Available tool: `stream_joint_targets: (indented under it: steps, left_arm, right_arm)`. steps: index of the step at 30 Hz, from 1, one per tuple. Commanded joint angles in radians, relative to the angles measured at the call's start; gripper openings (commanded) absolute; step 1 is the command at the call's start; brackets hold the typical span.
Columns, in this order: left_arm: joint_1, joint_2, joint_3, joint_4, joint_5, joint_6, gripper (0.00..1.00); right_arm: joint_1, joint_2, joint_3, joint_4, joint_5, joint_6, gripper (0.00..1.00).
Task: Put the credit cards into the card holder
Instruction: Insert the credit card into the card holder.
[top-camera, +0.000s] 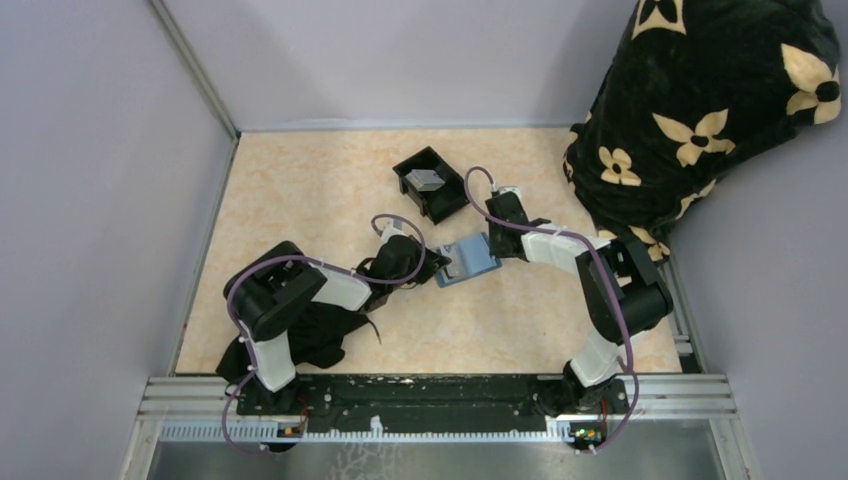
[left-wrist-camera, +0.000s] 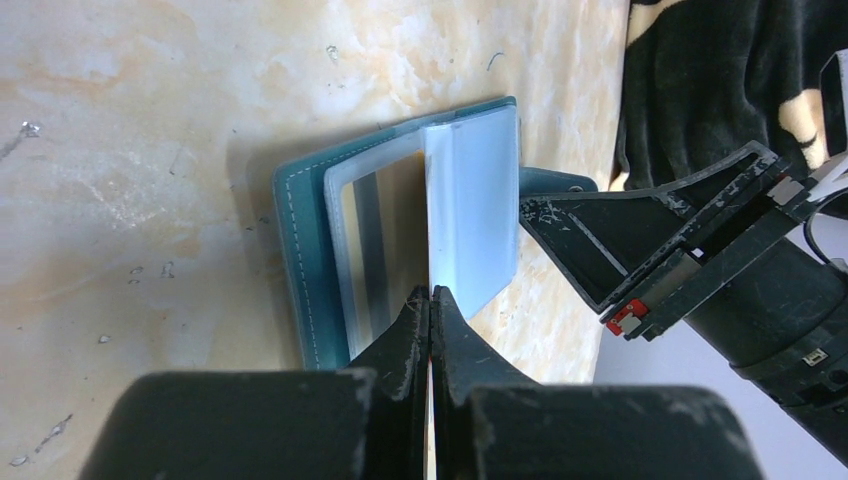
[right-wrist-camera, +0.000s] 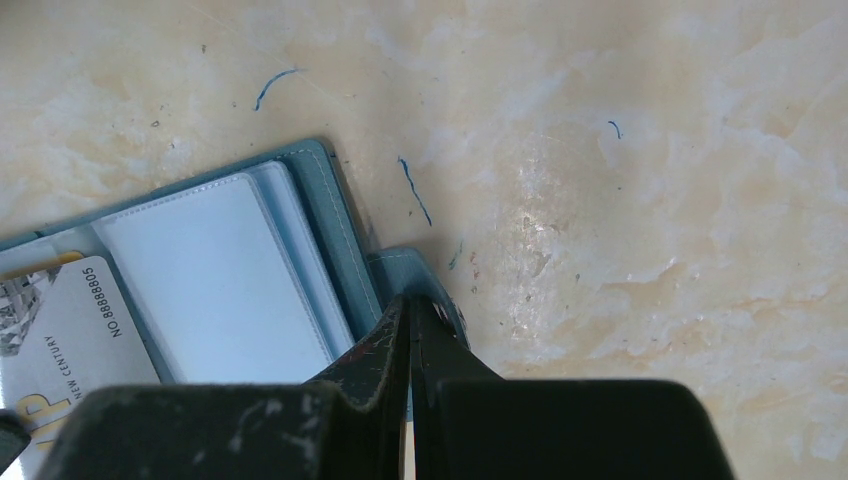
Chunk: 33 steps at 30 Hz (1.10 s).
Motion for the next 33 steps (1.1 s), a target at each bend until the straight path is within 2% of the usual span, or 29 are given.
stream_joint_targets:
  steps: [1, 16, 33]
  left_arm:
    - [-0.01, 0.024, 0.022, 0.029, 0.005, -0.01, 0.0]
    - [-0.01, 0.008, 0.006, 0.068, 0.004, -0.021, 0.0]
    - [-0.01, 0.056, 0.026, 0.096, 0.005, -0.032, 0.0]
  right_arm:
    - [-0.007, 0.032, -0.02, -0.001, -0.019, 0.006, 0.0]
    - [-0.007, 0.04, -0.017, -0.002, -0.017, 0.005, 0.0]
    - [-0.006, 0.04, -0.017, -0.005, -0.016, 0.004, 0.0]
